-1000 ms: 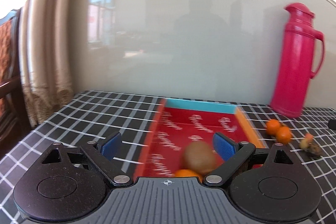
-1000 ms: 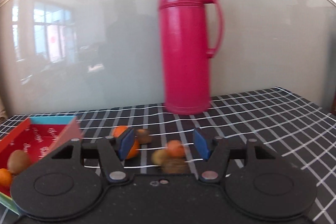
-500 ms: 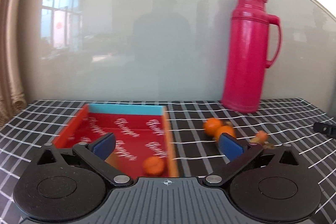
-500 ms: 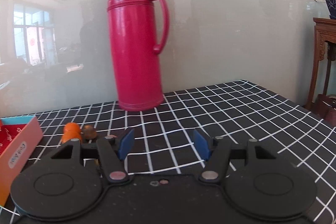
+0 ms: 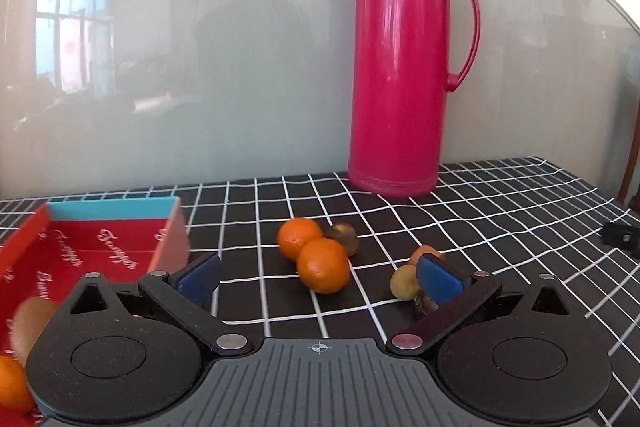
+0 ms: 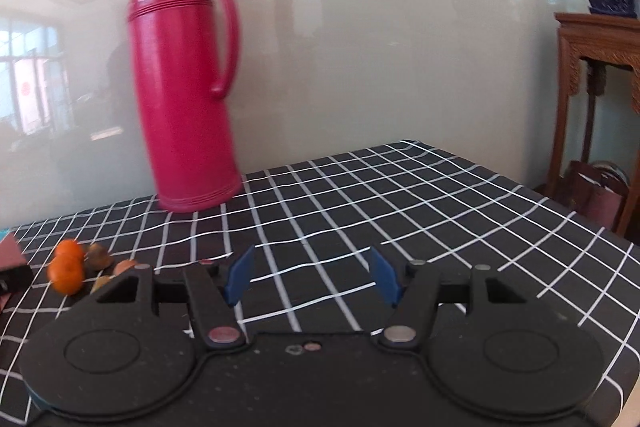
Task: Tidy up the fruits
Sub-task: 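Reach the left tool to a large mandarin orange and close on it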
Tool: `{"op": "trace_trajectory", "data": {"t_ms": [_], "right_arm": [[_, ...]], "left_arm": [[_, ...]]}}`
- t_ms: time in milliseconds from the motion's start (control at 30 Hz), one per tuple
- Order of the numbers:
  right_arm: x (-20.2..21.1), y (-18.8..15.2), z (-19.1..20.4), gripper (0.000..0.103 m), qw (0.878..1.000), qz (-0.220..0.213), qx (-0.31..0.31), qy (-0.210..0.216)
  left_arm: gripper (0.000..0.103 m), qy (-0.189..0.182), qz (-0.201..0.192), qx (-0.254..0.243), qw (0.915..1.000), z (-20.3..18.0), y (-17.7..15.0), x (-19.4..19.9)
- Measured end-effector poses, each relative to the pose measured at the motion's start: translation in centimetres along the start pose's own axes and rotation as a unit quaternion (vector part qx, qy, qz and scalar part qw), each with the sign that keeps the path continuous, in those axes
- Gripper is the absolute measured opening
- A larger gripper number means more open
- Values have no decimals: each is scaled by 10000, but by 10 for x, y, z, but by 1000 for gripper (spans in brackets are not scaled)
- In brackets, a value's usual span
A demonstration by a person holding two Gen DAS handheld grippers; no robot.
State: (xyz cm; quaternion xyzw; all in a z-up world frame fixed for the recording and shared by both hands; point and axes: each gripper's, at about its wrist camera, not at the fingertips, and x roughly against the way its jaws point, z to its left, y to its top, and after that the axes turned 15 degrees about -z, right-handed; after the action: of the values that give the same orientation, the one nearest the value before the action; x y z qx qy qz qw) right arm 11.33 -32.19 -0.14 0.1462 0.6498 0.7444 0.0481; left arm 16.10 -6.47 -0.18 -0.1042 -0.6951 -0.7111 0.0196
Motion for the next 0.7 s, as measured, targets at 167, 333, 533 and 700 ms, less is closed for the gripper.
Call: {"op": "trace_trajectory", "data": {"t_ms": [167,333,533,700], "right_arm": [[-12,-3,-7,62,9999,34,-57,-115],[-27,-6,-6,62,9998,119,-19,-152],[-43,-10,1,63,9995,252,116,-143],[-57,-14,7,63,9989,370,212,-169]], "left_arm": [[102,64,170,162,9997,-1,-3,-23],[85,109,402,254,9988,2,-8,-43],[81,121,535,217,9983,-1,-13,-58],[73,77,628,184,9978,-8,-15,-70]]}}
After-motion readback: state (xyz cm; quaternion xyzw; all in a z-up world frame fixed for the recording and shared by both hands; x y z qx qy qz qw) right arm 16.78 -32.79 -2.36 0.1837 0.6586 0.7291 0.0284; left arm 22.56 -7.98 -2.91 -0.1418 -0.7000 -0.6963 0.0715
